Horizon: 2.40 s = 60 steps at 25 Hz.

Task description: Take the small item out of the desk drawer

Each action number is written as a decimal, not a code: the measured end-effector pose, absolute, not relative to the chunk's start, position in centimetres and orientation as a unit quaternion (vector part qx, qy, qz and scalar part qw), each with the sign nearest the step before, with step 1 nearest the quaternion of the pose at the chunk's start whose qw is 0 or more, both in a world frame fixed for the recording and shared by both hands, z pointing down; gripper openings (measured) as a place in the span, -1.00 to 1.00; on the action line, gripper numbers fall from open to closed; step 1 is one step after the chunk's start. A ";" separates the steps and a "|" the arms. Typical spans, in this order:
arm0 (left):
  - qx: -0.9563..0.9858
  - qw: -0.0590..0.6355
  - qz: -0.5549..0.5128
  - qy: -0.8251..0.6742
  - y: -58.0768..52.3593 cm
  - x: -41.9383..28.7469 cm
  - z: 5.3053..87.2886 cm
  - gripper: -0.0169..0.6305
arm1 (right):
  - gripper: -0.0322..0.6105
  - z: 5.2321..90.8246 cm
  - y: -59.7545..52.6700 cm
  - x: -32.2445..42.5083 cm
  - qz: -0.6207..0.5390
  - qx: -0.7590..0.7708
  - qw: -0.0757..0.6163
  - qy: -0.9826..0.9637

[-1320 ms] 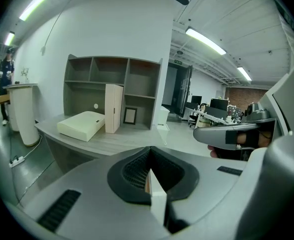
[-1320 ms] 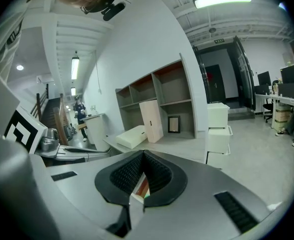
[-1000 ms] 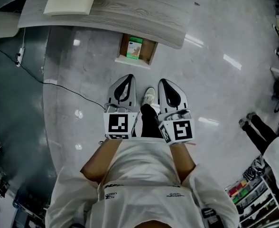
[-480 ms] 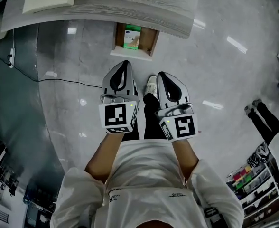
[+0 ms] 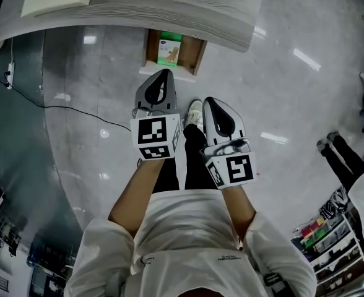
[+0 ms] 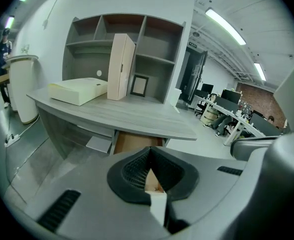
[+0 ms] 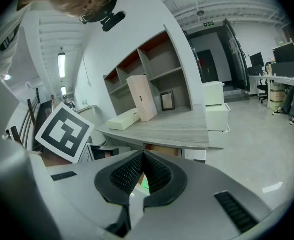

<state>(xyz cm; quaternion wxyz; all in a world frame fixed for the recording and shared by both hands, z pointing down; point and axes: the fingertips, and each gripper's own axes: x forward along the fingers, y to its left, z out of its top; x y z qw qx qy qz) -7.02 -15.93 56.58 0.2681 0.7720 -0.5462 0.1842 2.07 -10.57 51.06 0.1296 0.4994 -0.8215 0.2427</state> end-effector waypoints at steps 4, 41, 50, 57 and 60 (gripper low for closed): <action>0.766 0.280 0.191 -0.546 -16.6 -6.9 58.1 -0.90 | -0.81 51.4 -10.2 2.3 0.244 0.502 0.127 -0.820; 0.743 0.325 0.300 -0.501 -19.9 -5.3 70.4 0.00 | -0.81 53.7 -7.7 2.2 0.258 0.502 0.134 -0.814; 0.736 0.345 0.306 -0.496 -20.9 -5.3 72.2 0.15 | -0.81 53.9 -7.4 2.1 0.261 0.497 0.135 -0.816; 0.727 0.347 0.324 -0.496 -21.6 -5.2 74.3 0.18 | -0.81 54.3 -7.1 1.9 0.264 0.496 0.136 -0.816; 0.720 0.351 0.327 -0.502 -21.9 -5.3 74.9 0.18 | -0.81 54.5 -7.0 2.0 0.262 0.497 0.141 -0.815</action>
